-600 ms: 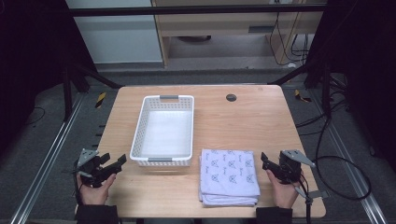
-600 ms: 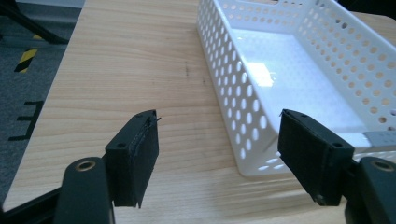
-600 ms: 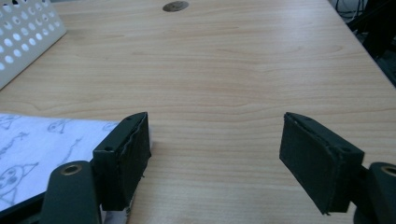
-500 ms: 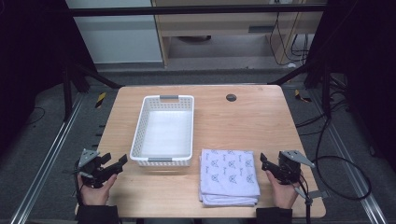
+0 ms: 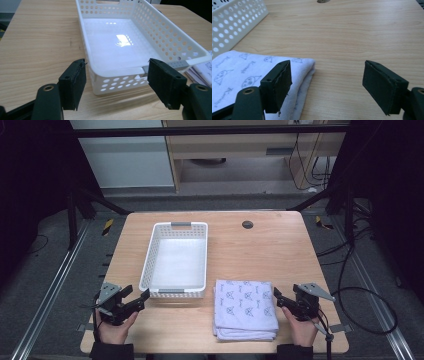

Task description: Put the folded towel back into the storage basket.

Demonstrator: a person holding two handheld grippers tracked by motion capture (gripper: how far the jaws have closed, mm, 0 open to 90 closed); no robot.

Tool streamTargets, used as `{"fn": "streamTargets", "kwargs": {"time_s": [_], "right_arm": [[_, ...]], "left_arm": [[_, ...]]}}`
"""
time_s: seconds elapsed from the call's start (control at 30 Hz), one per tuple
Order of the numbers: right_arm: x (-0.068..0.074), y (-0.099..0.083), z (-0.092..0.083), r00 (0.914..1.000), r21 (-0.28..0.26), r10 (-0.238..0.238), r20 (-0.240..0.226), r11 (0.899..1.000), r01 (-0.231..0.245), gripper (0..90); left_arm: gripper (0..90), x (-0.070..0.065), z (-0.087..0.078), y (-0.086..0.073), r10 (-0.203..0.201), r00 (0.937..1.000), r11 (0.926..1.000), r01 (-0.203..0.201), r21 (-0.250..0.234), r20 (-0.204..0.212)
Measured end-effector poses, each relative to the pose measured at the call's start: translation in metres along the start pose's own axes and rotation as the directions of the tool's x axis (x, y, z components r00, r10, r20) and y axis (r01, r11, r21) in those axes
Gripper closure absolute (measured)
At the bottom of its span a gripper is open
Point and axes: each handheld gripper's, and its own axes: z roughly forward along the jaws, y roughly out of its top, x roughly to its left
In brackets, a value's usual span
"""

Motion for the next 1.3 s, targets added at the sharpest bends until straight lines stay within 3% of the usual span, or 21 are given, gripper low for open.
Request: {"fn": "streamTargets", "kwargs": {"time_s": [0.3, 0.67, 1.03, 1.3], "right_arm": [[0.005, 0.001, 0.000, 0.9995, 0.015, -0.020, -0.025, 1.000, 0.021, 22.5], [0.015, 0.013, -0.002, 0.9986, -0.014, -0.043, -0.031, 0.999, 0.043, 22.9], [0.020, 0.024, 0.002, 0.9977, -0.021, -0.058, -0.037, 0.998, 0.057, 24.8], [0.021, 0.032, 0.004, 0.9967, -0.021, -0.065, -0.048, 0.998, 0.064, 26.6]], "left_arm": [[31.2, -0.020, 0.003, 0.000, 0.044, 0.9984, 0.9990, -0.044, 0.006, 0.035], [32.1, -0.042, 0.008, 0.004, 0.099, 0.9936, 0.9950, -0.099, 0.000, 0.054], [31.7, -0.064, 0.017, 0.020, 0.125, 0.9882, 0.9922, -0.124, -0.015, 0.089], [31.2, -0.088, 0.027, 0.038, 0.147, 0.9827, 0.9890, -0.144, -0.032, 0.113]]}}
